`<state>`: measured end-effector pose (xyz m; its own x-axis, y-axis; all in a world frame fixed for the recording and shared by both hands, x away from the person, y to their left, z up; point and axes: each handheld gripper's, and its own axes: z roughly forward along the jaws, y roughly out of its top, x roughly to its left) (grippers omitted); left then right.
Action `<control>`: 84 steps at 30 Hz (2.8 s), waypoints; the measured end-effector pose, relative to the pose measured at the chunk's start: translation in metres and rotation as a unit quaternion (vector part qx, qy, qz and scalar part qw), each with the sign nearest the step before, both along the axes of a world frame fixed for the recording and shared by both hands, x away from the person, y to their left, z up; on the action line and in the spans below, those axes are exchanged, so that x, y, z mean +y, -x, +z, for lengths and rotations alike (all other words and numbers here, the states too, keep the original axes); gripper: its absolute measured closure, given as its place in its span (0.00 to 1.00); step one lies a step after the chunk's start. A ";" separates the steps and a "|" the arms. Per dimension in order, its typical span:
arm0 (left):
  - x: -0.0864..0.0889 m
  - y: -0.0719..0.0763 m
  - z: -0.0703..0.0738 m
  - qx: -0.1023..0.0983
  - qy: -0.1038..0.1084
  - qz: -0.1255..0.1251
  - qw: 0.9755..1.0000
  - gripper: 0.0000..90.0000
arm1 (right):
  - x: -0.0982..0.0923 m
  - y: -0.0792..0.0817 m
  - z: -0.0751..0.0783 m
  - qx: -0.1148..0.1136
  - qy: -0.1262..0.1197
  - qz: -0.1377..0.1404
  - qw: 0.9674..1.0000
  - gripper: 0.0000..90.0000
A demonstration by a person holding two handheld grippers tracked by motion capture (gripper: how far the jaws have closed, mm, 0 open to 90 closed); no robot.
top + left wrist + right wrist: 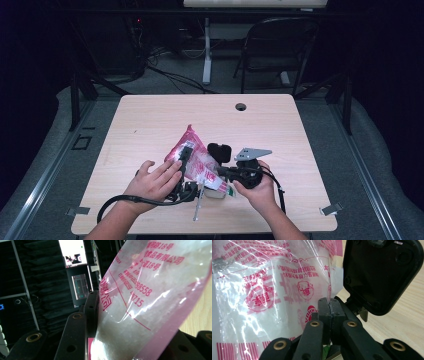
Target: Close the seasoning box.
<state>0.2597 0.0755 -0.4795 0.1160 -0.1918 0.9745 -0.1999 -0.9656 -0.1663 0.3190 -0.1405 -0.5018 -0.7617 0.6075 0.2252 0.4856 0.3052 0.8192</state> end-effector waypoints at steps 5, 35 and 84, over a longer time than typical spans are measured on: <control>0.000 0.001 0.002 -0.007 -0.007 -0.005 1.000 0.71 | 0.000 0.000 0.000 -0.001 -0.001 0.001 1.000 1.00; -0.002 0.001 0.006 -0.011 -0.012 -0.011 1.000 0.72 | 0.000 0.000 0.000 -0.002 -0.006 -0.003 1.000 1.00; 0.009 0.001 -0.005 0.004 0.011 0.001 1.000 0.73 | 0.000 -0.001 0.002 -0.014 -0.011 -0.007 1.000 1.00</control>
